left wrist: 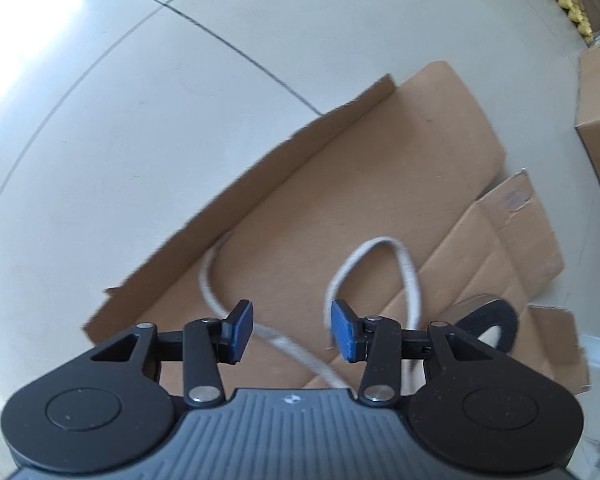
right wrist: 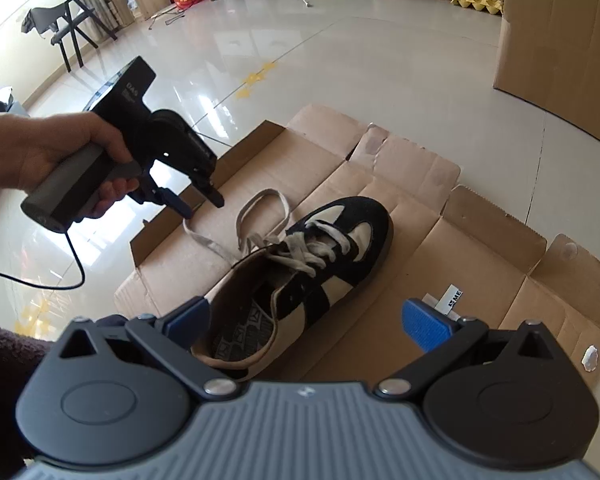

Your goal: Lace up shoes with both hands

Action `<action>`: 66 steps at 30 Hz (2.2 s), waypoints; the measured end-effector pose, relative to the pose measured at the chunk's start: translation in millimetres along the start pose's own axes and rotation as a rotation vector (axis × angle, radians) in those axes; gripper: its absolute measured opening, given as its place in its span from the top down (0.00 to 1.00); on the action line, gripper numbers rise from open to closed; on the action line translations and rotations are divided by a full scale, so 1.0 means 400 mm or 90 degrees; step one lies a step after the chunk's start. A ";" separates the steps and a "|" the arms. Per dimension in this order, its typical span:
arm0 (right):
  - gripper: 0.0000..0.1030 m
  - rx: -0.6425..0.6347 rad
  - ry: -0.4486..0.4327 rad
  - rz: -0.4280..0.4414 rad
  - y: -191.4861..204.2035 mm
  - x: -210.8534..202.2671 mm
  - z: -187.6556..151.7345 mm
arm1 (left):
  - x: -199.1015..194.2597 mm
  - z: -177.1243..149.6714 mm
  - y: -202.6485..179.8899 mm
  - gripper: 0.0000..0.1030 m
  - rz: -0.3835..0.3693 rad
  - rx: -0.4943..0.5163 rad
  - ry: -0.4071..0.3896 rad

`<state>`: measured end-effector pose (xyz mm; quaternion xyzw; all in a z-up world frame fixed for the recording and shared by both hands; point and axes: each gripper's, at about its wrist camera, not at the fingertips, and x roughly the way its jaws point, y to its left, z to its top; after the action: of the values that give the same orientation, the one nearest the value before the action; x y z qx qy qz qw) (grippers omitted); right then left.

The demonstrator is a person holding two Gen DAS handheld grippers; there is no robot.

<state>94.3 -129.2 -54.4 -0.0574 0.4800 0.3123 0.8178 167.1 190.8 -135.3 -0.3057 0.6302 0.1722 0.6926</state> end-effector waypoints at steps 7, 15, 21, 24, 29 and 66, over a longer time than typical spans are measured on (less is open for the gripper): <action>0.00 0.002 0.010 0.000 -0.003 0.006 -0.007 | 0.104 -0.019 -0.063 0.76 0.013 0.127 -0.008; 0.00 0.011 0.023 -0.006 -0.015 0.017 -0.013 | 0.106 -0.021 -0.060 1.00 0.014 0.208 -0.031; 0.00 0.004 0.026 -0.002 -0.007 0.028 -0.009 | 0.094 -0.003 0.003 0.98 -0.062 0.042 -0.032; 0.00 0.004 0.026 0.000 -0.005 0.029 -0.006 | 0.105 0.002 -0.013 0.56 -0.066 0.099 -0.016; 0.00 0.005 0.030 -0.003 -0.009 0.036 -0.005 | 0.096 -0.043 -0.082 0.43 -0.005 0.363 -0.045; 0.00 0.017 0.065 -0.016 -0.028 0.069 -0.013 | 0.199 -0.300 -0.160 1.00 0.134 1.604 0.135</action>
<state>106.2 -127.4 -82.3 -0.0686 0.5246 0.2925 0.7966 126.6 54.2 -202.4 0.6018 0.4304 -0.5158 0.4318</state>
